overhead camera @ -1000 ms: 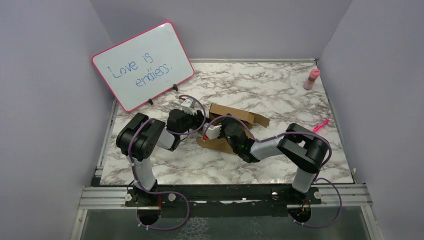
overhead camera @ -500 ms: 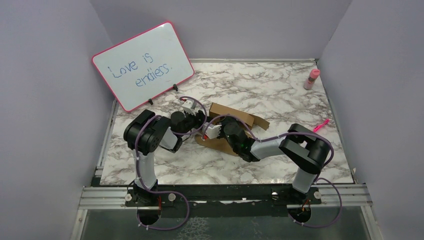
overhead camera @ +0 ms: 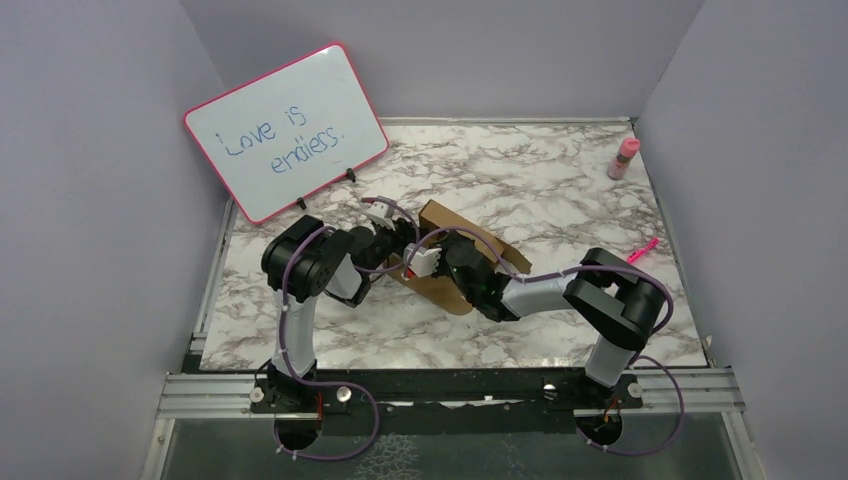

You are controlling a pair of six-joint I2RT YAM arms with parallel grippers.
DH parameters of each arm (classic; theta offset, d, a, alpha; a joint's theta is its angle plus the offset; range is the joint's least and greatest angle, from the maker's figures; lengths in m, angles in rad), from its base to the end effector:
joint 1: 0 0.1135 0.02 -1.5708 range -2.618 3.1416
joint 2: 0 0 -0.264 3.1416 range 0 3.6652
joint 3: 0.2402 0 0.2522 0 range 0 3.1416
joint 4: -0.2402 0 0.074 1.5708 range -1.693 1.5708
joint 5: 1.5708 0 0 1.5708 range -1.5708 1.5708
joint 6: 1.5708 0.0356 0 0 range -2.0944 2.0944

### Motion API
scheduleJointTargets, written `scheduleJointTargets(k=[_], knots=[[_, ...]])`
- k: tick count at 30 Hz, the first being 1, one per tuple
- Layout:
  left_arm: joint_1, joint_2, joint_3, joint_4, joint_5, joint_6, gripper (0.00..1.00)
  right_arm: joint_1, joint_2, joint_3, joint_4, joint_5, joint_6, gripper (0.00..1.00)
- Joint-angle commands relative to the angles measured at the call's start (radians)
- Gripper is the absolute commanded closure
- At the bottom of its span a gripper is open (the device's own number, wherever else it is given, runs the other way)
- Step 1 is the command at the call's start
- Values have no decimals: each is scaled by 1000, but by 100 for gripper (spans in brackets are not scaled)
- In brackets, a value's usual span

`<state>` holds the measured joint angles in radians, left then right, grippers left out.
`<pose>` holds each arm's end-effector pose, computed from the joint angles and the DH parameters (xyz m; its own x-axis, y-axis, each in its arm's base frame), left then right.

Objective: Fold the paper box

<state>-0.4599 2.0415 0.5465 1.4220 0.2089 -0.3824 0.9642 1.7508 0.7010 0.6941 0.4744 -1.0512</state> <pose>0.2894 -0.1516 0.1011 -0.2918 -0.2628 -0.9197 0.5504 0.7402 -0.3862 0.2073 0.2703 0.1538 0.3239 -0.8876 -0.3274 -0.4140 0.1781 -0.8927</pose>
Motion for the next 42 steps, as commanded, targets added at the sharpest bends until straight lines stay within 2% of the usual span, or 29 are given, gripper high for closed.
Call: scheduleJointTargets(k=[1, 5, 9, 12, 18, 26, 33, 37, 40, 42], knots=[[-8, 35, 39, 125, -24, -13, 52, 10, -17, 16, -78, -63, 46, 82], [-11, 64, 59, 164, 19, -27, 52, 10, -26, 21, -91, -72, 55, 82], [-13, 73, 65, 189, 43, -32, 47, 10, -31, 25, -97, -74, 57, 82], [-13, 76, 73, 202, 69, -35, 49, 10, -29, 34, -111, -71, 61, 82], [-16, 90, 68, 200, 40, -49, 50, 8, -26, 52, -78, -2, 82, 79], [-16, 115, 91, 174, 34, -74, 50, 6, -59, 83, -105, 43, 164, 55], [-16, 115, 93, 159, 37, -89, 50, -41, -157, 138, -205, 32, 287, 42], [-15, 82, 75, 141, 38, -96, 50, -140, -227, 219, -380, -83, 453, 33], [-14, 46, 68, 104, 53, -103, 49, -259, -231, 326, -556, -214, 583, 32], [-13, 24, 65, 71, 60, -107, 48, -337, -217, 385, -636, -297, 651, 27]])
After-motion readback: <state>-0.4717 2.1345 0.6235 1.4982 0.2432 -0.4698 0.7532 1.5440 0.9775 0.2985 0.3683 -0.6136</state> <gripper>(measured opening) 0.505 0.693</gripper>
